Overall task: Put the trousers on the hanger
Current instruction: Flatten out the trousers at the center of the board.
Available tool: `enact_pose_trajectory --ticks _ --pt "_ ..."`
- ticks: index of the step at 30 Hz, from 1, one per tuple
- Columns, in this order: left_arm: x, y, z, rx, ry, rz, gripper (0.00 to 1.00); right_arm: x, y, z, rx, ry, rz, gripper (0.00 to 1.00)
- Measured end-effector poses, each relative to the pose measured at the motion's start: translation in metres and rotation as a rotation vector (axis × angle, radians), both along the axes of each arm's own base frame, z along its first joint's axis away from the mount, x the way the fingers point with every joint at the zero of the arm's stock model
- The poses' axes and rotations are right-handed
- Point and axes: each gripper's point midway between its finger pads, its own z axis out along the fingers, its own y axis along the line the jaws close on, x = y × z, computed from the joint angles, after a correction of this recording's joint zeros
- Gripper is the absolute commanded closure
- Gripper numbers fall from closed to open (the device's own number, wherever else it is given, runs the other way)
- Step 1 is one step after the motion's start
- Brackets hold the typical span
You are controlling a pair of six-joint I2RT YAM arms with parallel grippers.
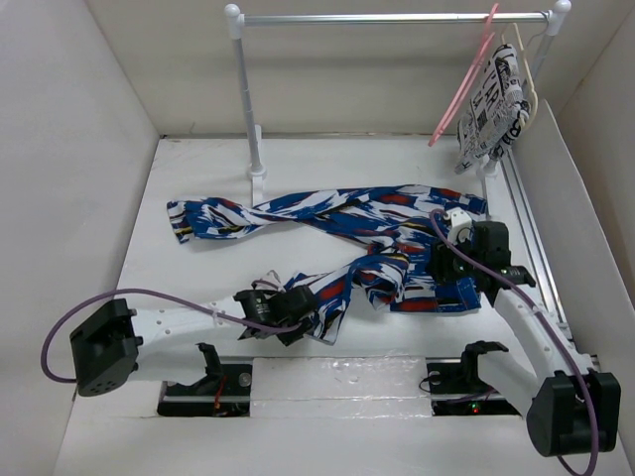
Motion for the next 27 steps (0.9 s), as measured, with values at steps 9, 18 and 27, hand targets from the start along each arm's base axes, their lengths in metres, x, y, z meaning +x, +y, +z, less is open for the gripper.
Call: enact_pose_trajectory --ticks 9,18,27 --pt "0.004 -0.010 -0.020 0.119 0.042 -0.068 0.48 -0.003 0.007 0.003 0.021 -0.005 0.037 0.46" --pt "0.007 -0.023 -0.024 0.135 0.045 -0.125 1.00 -0.005 0.012 0.006 0.039 -0.016 0.070 0.46" --pt "0.012 0.021 0.006 0.161 0.009 -0.046 1.00 -0.007 0.017 0.011 0.052 -0.040 0.103 0.46"
